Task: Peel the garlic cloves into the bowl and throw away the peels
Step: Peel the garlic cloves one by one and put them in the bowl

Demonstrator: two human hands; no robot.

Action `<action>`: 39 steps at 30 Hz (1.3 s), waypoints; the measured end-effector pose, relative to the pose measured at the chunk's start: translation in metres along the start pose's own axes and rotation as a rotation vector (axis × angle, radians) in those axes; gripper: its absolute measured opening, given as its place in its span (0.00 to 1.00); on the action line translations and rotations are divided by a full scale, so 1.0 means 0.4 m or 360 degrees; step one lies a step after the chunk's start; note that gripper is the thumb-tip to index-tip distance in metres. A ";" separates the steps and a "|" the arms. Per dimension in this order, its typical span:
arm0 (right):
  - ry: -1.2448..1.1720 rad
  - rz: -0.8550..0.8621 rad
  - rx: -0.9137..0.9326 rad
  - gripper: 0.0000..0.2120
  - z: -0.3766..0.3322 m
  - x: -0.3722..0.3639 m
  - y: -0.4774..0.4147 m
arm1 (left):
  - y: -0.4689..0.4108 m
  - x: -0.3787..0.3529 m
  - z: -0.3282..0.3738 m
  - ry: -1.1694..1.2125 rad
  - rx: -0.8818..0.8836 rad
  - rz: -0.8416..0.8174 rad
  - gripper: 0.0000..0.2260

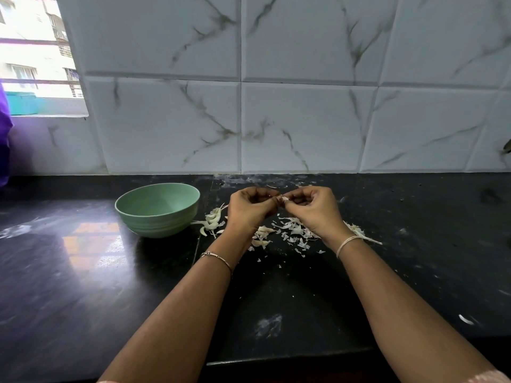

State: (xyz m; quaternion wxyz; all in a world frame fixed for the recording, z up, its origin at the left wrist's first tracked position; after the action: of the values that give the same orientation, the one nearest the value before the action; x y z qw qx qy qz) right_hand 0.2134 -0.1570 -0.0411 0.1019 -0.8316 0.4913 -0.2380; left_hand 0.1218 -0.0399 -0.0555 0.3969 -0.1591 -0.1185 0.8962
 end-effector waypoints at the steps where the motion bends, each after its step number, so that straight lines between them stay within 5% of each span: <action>1: -0.0023 0.0003 -0.0001 0.05 -0.001 0.001 0.000 | 0.001 0.000 0.001 -0.0004 0.0010 -0.0002 0.05; 9: -0.0080 0.0010 -0.0014 0.04 -0.001 0.006 0.002 | 0.004 0.002 0.004 0.0073 0.0007 0.0002 0.05; 19: -0.0496 -0.0229 -0.0428 0.02 0.004 0.001 0.012 | -0.001 0.004 0.007 -0.0014 -0.0164 -0.0070 0.08; 39: -0.0978 -0.0323 -0.0600 0.06 0.005 -0.011 0.009 | -0.002 -0.006 0.004 0.0348 0.0031 -0.0096 0.05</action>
State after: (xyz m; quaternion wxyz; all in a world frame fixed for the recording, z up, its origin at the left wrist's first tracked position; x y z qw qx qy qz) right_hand 0.2096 -0.1550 -0.0455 0.0655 -0.9128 0.3882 0.1085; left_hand 0.1234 -0.0411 -0.0534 0.4358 -0.2484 -0.0703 0.8622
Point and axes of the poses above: each hand's wrist, its own y-axis away from the middle knuckle, its own x-axis out of the back of the hand, z = x × y, the point moved 4 cm from there along -y, towards the middle knuckle, and after that the axes turned 5 degrees about -x, right-handed, at the moved point
